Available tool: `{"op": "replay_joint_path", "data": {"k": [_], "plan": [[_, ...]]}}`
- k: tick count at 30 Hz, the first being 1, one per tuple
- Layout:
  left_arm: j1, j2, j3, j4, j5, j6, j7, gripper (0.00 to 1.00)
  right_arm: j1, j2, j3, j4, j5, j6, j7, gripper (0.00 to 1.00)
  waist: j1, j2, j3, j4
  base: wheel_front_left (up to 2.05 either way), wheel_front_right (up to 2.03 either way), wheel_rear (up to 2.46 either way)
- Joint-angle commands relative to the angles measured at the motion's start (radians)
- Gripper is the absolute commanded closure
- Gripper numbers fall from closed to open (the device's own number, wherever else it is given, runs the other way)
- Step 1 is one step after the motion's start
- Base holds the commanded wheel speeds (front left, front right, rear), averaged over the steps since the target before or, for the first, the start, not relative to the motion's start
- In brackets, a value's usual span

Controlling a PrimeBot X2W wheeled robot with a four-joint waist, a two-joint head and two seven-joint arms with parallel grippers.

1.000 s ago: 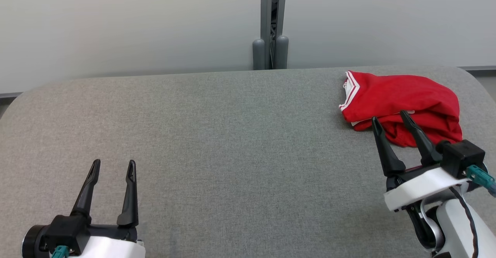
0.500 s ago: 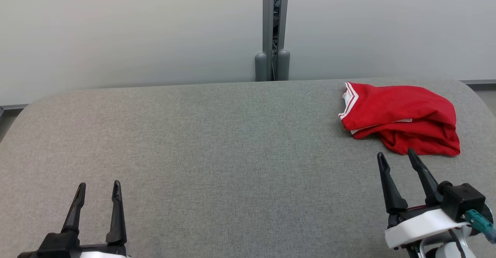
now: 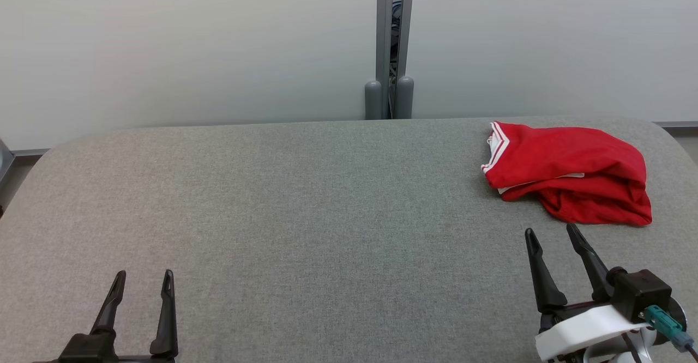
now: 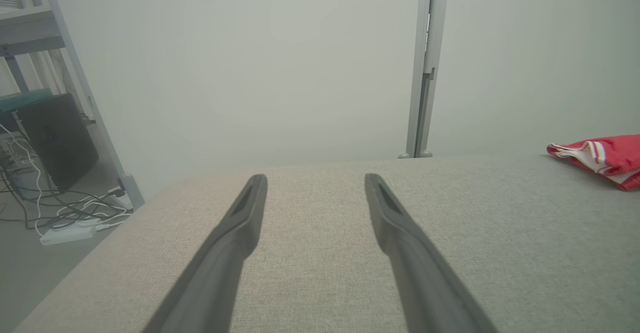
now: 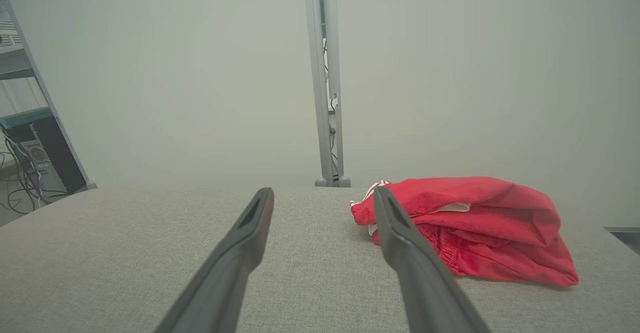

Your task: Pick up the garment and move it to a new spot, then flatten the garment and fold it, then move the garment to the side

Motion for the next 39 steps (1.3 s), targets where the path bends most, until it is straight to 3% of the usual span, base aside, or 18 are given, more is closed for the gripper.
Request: {"op": "replay_joint_path", "data": {"k": [1, 15, 16, 21, 39], "plan": [[0.001, 0.005, 0.001, 0.001, 0.003, -0.004, -0.003, 0.00, -0.004, -0.001, -0.004, 0.004, -0.001, 0.000, -0.001, 0.00, 0.0000, 0.0000, 0.000, 0.000, 0.00, 0.00, 0.00], [0.003, 0.001, 0.000, -0.013, -0.007, -0.002, -0.003, 0.00, -0.013, 0.005, -0.012, 0.008, -0.011, 0.000, -0.001, 0.00, 0.0000, 0.0000, 0.007, -0.005, 0.00, 0.00, 0.00], [0.003, 0.001, 0.000, -0.013, -0.007, -0.003, -0.003, 1.00, -0.013, 0.006, -0.012, 0.009, -0.011, 0.000, -0.001, 1.00, 0.0000, 0.0000, 0.007, -0.006, 0.00, 0.00, 0.00], [0.017, -0.022, -0.005, 0.035, -0.009, -0.004, 0.007, 1.00, 0.033, 0.016, -0.006, 0.048, -0.005, 0.000, 0.001, 1.00, 0.0000, 0.0000, 0.007, -0.005, 0.00, 0.00, 0.00], [-0.020, -0.024, -0.025, 0.029, -0.350, -0.016, 0.045, 1.00, -0.002, 0.017, -0.076, 0.050, 0.306, 0.000, 0.128, 1.00, 0.0000, 0.0000, 0.014, -0.003, 0.00, 0.00, 0.00]]}}
